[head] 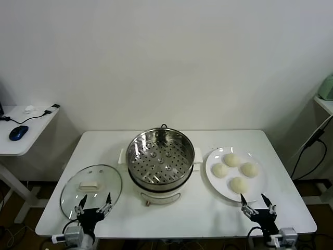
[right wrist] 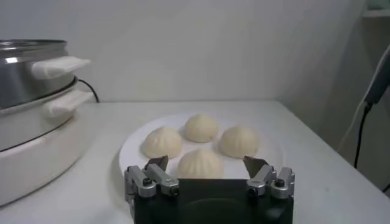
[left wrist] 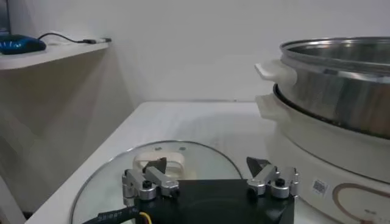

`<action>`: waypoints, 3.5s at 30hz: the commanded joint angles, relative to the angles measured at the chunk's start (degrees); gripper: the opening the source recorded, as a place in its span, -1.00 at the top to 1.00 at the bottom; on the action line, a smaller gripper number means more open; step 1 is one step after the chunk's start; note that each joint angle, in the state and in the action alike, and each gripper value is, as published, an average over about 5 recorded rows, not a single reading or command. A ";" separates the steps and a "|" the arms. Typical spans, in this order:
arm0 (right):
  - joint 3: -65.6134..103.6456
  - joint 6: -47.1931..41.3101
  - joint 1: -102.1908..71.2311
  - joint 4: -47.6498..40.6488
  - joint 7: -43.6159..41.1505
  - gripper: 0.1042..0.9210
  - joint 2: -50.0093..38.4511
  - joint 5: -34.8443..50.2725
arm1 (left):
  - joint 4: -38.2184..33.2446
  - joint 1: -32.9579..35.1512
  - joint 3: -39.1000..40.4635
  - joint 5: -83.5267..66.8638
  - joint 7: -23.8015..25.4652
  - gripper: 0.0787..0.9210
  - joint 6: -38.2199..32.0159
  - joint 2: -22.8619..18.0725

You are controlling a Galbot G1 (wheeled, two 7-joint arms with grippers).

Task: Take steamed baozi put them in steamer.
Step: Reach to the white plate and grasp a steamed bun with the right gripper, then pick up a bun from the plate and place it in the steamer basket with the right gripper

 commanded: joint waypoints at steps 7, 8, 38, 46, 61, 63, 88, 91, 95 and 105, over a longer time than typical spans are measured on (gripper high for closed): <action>-27.96 -10.03 52.99 -24.56 -18.81 -0.76 -25.61 -4.40 | 0.20 -0.14 0.20 -0.80 -0.40 -0.77 0.01 0.64; -33.87 -9.64 57.72 -26.33 -24.29 -0.76 -28.36 -4.84 | 0.30 -0.09 0.26 -0.92 -0.48 -0.77 -0.10 0.76; -100.09 13.11 102.92 -70.27 -71.86 -0.76 -8.38 -15.59 | 0.64 0.59 1.29 -0.99 -1.09 -0.77 -1.59 0.45; -93.27 11.62 95.71 -75.47 -69.39 -0.76 -3.03 -16.80 | -2.14 1.94 0.92 -1.11 -1.15 -0.77 -1.07 0.64; -83.93 12.40 91.15 -83.38 -66.97 -0.76 2.77 -28.09 | -2.06 1.94 1.17 -0.96 -1.32 -0.77 -0.91 0.56; -82.57 12.59 90.94 -84.39 -66.58 -0.76 3.35 -29.51 | -1.95 1.83 1.20 -0.96 -1.35 -0.77 -0.94 0.54; -121.97 16.87 140.49 -39.49 -71.61 -0.28 -1.47 9.93 | -4.81 3.55 2.43 0.32 -1.84 -0.77 -0.65 0.39; -123.66 20.49 144.72 -30.27 -71.96 -0.28 3.18 12.07 | -5.00 4.02 2.71 0.43 -1.91 -0.77 -0.79 0.47; -123.66 28.25 141.13 -24.14 -69.50 -0.28 8.33 4.96 | -4.83 4.16 2.72 0.54 -1.92 -0.77 -0.93 0.68; -113.43 50.85 119.54 -43.42 -63.75 -0.28 14.08 -33.08 | -4.37 4.08 1.75 1.11 -2.66 -0.77 -0.78 1.28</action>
